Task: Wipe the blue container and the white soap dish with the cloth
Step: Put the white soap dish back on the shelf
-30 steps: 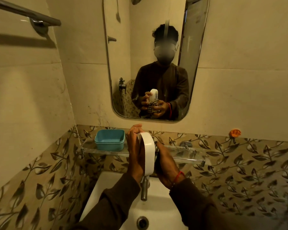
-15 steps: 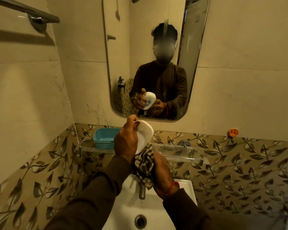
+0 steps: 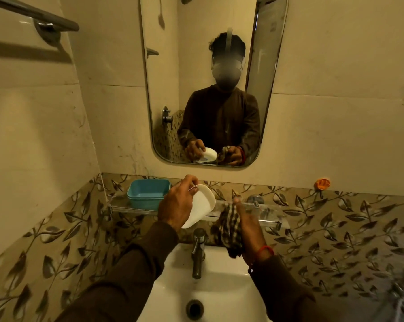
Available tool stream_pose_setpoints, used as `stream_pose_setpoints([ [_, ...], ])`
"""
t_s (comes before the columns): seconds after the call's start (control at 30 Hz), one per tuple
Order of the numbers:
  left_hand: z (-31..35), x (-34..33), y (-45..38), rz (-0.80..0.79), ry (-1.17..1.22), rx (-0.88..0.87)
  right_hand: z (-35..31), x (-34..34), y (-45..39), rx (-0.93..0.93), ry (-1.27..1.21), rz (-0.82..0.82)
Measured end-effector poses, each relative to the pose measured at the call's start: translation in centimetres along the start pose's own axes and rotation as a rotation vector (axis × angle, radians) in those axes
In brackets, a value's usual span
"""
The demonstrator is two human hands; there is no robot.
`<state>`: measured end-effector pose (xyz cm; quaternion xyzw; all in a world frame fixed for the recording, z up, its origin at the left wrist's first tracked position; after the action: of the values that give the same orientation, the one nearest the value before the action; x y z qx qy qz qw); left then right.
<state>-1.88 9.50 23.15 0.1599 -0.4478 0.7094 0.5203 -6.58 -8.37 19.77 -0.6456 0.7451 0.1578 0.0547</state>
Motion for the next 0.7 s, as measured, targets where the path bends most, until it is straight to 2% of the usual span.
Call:
stream_pose_setpoints([
  [0.1, 0.4, -0.4, -0.7, -0.066, -0.003, -0.090, 0.4, 0.3, 0.2, 0.126, 0.241, -0.020],
  [0.27, 1.6, -1.8, -1.6, -0.229, -0.024, -0.242, -0.6, 0.3, -0.4, 0.187, 0.404, -0.058],
  [0.47, 1.9, -2.4, -2.8, -0.328, 0.031, -0.275, -0.9, 0.7, -1.6, 0.269, 0.715, -0.114],
  [0.7, 1.1, -2.8, -4.5, -0.474, 0.029, -0.343, -1.8, 0.7, -4.5, 0.182, 0.842, -0.022],
])
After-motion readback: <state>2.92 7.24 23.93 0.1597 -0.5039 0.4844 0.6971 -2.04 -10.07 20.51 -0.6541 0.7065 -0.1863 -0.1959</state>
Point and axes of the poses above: each hand's wrist, its own y-axis away from the middle knuckle, its own x-axis out of the back of the hand, z = x × y, the point moved 3 cm from there along -y, towards the middle knuckle, and after that the axes turned 3 degrees about -y, right-handed, at the moved point
